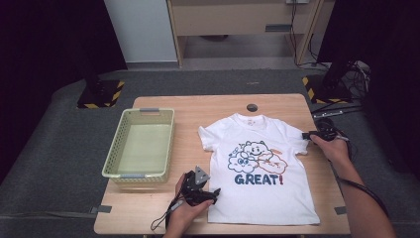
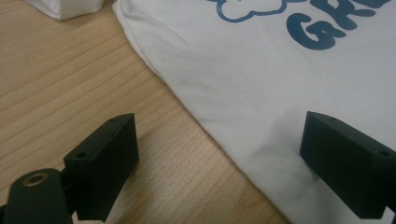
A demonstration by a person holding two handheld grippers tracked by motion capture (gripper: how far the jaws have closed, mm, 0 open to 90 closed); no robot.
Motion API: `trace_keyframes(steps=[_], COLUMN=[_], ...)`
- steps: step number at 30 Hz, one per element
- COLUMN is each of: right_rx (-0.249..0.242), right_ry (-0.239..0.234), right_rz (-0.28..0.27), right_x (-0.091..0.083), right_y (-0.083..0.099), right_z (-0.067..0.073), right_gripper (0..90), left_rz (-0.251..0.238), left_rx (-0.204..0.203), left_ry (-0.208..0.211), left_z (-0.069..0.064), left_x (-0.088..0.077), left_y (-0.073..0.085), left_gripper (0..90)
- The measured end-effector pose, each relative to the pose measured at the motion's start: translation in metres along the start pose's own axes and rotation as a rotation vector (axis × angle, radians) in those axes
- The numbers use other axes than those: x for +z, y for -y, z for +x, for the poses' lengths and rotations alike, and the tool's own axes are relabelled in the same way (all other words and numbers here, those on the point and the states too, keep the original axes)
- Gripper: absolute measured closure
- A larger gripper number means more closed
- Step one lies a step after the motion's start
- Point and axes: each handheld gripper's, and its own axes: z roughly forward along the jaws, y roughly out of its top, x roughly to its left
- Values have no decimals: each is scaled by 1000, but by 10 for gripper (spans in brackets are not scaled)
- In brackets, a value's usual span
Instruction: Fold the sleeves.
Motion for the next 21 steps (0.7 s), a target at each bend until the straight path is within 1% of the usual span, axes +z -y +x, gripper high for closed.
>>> trace_keyframes(steps=[1,3,5,7,9,12,15,19,21], right_rx=[3,5,14,-2,-26,-75,-129,-205,-227], right_ry=[-10,-20,-43,-49,-56,-68,-70,-58,-48], right_rz=[11,-1,-15,-20,-29,-45,-40,-18,-1], right_x=[0,-2,-5,-10,-17,-29,-38,-42,-39], right_y=[-1,-1,-2,-4,-8,-15,-23,-33,-39], right_z=[0,0,2,6,13,28,50,83,97], right_gripper=[770,852,869,871,871,871,871,871,871], left_rz=[0,0,-1,-1,-1,-1,-1,-1,-1], left_rx=[-1,0,-3,-3,-3,-3,-3,-2,-2], left_ry=[-1,-2,-3,-4,-4,-4,-4,-4,-4], left_z=[0,0,0,0,0,0,-1,0,0], left_x=[0,0,0,0,0,0,0,0,0], left_y=[0,0,0,0,0,0,0,0,0], left_gripper=[109,109,109,109,109,109,109,109,109])
